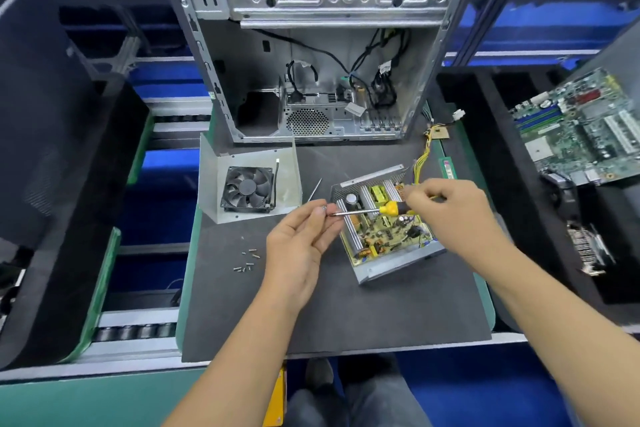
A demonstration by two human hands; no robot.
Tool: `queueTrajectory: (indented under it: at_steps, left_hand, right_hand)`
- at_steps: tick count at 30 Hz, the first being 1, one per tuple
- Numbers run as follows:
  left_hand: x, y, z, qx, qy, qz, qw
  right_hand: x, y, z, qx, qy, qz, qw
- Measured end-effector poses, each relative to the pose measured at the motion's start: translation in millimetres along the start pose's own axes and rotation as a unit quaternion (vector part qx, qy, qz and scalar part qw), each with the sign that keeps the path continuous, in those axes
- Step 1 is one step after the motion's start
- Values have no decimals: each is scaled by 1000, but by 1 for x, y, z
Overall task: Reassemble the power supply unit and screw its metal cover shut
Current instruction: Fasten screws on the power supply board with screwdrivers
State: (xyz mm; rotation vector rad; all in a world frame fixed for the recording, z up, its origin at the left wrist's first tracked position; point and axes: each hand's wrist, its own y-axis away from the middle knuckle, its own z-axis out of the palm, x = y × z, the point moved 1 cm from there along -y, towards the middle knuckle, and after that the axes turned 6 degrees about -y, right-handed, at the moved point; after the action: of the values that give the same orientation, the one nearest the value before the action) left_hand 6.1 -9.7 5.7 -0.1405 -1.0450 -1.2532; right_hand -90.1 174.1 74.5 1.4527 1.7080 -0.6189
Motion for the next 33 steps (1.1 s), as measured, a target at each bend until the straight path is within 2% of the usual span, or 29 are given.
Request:
queueTrajectory:
  at_steps: [8,18,23,26,28,31,33]
  left_hand:
    - [-5,0,1,-12,-22,9,1000]
    - [-6,1,-1,-7,-86,44,995]
    - [-9,2,5,-15,-128,56,990]
    - [-11,2,12,-27,-151,66,986]
    - [-12,1,18,-31,-161,68,984]
    - [-9,0,23,-34,-187,70,979]
    - [-8,0,32,-47,-201,72,976]
  right_hand:
    - [13,3,5,13,-35,12,999]
    - [-4,11,-2,10,26,-20,999]
    - [-3,10,-12,4,34,19,999]
    - [3,9,-17,-2,37,71,997]
    - [9,9,-23,-47,-2,124,991]
    - [19,14,-33,-148,-170,207,952]
    - [27,13,-40,-131,-315,221,914]
